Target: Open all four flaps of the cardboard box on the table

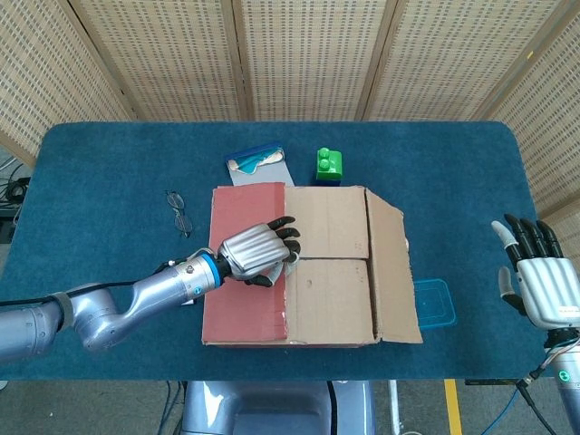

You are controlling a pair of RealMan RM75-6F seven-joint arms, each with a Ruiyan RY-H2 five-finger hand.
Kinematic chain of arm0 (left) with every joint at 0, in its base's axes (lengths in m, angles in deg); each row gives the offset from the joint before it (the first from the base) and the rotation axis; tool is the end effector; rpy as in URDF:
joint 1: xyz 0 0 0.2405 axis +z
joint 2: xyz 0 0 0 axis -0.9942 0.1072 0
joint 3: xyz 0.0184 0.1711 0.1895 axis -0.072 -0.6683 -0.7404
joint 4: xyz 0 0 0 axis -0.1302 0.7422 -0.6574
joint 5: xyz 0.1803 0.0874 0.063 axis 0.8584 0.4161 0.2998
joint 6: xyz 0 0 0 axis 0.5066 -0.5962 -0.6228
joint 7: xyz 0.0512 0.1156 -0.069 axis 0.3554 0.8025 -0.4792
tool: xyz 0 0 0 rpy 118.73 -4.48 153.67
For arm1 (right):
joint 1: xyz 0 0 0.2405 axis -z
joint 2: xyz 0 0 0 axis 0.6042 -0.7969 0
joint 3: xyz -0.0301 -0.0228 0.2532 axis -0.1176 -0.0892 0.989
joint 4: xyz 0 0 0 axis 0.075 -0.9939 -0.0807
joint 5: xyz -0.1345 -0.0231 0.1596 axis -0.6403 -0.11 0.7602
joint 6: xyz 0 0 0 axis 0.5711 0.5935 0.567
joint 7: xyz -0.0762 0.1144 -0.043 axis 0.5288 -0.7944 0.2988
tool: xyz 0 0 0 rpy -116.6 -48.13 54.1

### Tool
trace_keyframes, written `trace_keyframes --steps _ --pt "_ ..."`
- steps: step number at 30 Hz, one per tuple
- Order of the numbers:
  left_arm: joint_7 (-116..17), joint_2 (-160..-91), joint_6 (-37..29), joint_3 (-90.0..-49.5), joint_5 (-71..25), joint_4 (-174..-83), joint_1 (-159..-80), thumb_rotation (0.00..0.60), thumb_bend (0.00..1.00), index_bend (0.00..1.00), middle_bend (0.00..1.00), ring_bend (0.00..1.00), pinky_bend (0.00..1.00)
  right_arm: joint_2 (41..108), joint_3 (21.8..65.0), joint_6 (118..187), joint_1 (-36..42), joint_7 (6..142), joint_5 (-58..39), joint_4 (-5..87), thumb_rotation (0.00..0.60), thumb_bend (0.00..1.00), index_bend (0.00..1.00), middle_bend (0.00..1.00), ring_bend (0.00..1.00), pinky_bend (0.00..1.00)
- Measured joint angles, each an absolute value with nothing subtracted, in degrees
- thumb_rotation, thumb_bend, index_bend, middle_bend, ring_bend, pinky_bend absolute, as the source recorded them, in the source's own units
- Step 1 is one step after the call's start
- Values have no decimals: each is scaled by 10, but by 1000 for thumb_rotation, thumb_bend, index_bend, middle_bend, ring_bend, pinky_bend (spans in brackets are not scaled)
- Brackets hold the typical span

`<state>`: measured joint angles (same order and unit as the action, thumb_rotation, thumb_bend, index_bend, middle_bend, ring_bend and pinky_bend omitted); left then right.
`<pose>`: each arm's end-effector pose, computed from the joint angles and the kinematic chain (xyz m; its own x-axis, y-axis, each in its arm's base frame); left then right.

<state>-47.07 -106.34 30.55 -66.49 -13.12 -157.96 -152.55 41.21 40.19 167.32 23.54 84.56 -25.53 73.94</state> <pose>0.0058 0.3494 0.0503 0.6692 0.3032 0.6784 0.5685 -0.7968 -0.2048 -0.2534 -0.2328 0.2119 0.5171 0.0214 0.8556 -0.8532 -0.0665 0.5173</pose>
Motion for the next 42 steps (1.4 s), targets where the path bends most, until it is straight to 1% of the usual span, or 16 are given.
trace_keyframes --steps 12,26,33,42 --pt "-478 -1005 290 -656 -130 -1615 -1514 420 914 504 327 148 0 412 409 1669 233 842 -253 738 600 672 71 39 0 0" --pt "-518 -909 271 -645 -92 -1661 -1478 413 900 505 332 150 0 411 413 1664 230 844 -254 744 600 672 70 39 0 0" --pt "-542 -853 257 -647 -60 -1683 -1444 414 892 504 332 150 0 411 415 1656 225 847 -254 747 600 672 70 39 0 0" --pt "-599 -787 213 -651 -9 -1697 -1388 412 882 504 333 151 0 412 419 1644 215 857 -253 754 600 672 70 39 0 0"
